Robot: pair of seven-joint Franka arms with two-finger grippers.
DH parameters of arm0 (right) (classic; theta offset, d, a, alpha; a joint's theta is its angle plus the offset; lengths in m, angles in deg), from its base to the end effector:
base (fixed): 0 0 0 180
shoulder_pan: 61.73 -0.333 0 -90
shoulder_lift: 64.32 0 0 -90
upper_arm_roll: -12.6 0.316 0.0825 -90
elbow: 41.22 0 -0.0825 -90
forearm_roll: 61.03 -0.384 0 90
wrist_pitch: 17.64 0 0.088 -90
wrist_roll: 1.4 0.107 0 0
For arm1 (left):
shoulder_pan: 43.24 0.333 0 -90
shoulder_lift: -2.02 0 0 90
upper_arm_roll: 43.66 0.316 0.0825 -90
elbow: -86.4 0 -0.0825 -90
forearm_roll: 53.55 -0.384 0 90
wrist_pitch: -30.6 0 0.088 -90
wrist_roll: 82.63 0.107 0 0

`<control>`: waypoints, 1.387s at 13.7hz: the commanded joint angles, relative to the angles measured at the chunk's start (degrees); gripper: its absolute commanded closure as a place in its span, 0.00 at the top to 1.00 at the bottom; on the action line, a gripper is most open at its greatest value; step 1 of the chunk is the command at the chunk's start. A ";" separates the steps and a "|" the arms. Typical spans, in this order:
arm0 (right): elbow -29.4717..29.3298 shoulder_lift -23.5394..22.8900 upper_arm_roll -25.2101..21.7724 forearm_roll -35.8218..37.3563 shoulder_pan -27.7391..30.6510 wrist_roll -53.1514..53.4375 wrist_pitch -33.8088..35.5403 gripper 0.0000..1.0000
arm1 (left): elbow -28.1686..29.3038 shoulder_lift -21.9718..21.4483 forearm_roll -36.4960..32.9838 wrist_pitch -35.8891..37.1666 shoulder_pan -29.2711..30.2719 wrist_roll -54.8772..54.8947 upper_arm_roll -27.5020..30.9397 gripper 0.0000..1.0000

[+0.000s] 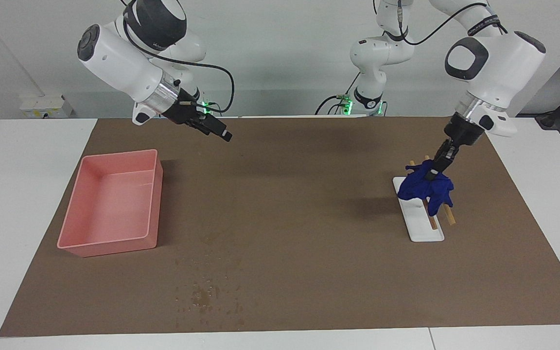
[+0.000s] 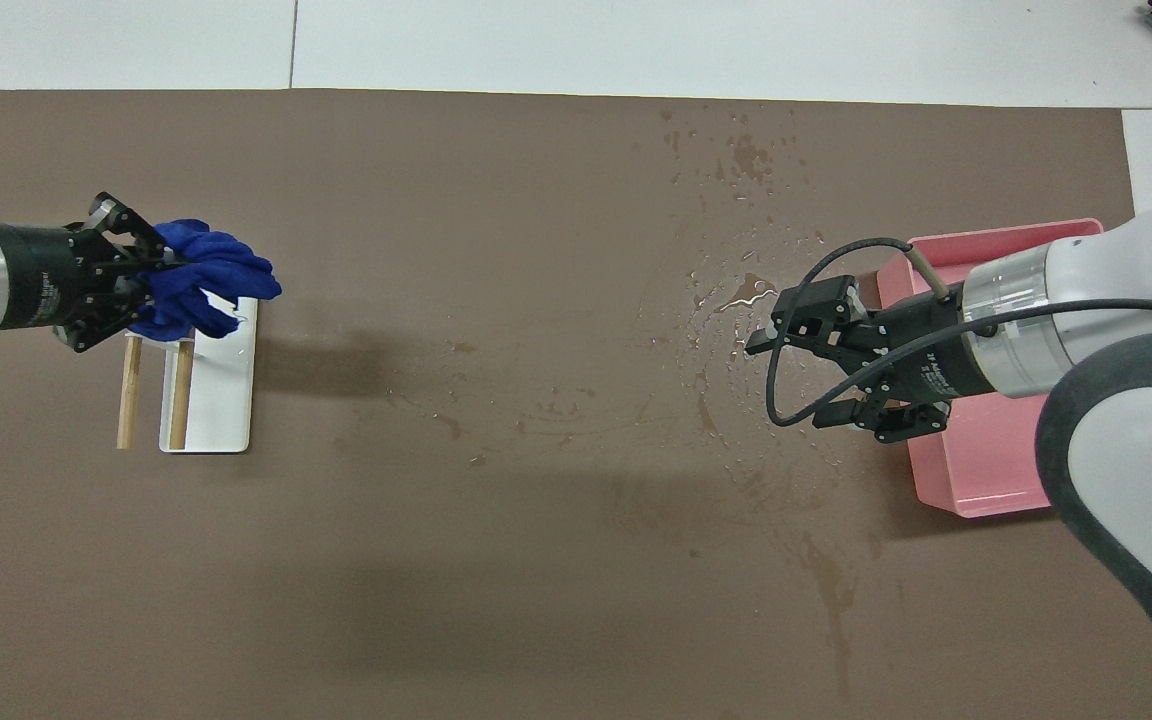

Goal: Wipe water with towel using both arms
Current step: 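Carry the towel toward the right gripper with the left gripper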

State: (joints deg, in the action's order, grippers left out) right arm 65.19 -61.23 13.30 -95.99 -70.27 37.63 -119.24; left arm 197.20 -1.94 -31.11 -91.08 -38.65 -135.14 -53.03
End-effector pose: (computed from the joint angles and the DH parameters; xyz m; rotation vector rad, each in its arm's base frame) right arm 0.5313 0.1371 0.5505 -2.4497 0.8331 0.3595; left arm 0.5620 -0.0663 0.5433 2.3844 1.2964 0.0800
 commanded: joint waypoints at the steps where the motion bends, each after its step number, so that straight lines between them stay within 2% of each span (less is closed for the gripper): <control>1: 3.70 2.53 0.00 -4.56 0.10 2.80 -2.89 1.00 | -0.85 -1.76 3.39 3.12 -3.44 -19.75 -2.67 0.00; 4: 8.63 3.94 0.00 -11.07 -1.65 8.24 -10.62 1.00 | -0.85 -1.76 8.74 1.89 -6.51 -36.91 -6.09 0.00; 7: 10.47 3.85 0.08 -14.86 -5.25 16.68 -17.30 1.00 | -0.41 -1.50 10.43 -6.69 -11.42 -49.49 -8.12 0.00; 10: 15.30 2.20 0.00 -18.01 -12.53 17.57 -28.27 1.00 | -0.06 -1.23 10.43 -11.02 -16.96 -54.10 -8.13 0.00; 11: 15.84 1.14 0.00 -19.69 -13.69 17.93 -29.79 1.00 | 0.38 -1.41 10.43 -12.08 -18.81 -54.45 -8.13 0.00; 14: 15.40 0.60 0.08 -20.75 -15.19 18.02 -29.89 1.00 | 1.87 -1.76 10.35 -13.58 -22.25 -56.03 -8.13 0.00; 17: 14.70 0.34 0.00 -21.55 -14.59 18.28 -29.28 1.00 | 4.94 -3.60 10.35 -13.67 -22.69 -55.51 -8.13 0.00; 19: 11.81 -0.89 0.00 -21.72 -13.01 18.37 -27.70 1.00 | 7.93 -4.83 10.35 -15.07 -22.17 -54.98 -8.13 0.00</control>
State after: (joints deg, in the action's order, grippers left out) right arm 79.76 -61.28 13.11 -116.19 -85.07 55.25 -148.61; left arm 200.92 -3.54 -22.04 -103.80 -60.56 -190.75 -61.79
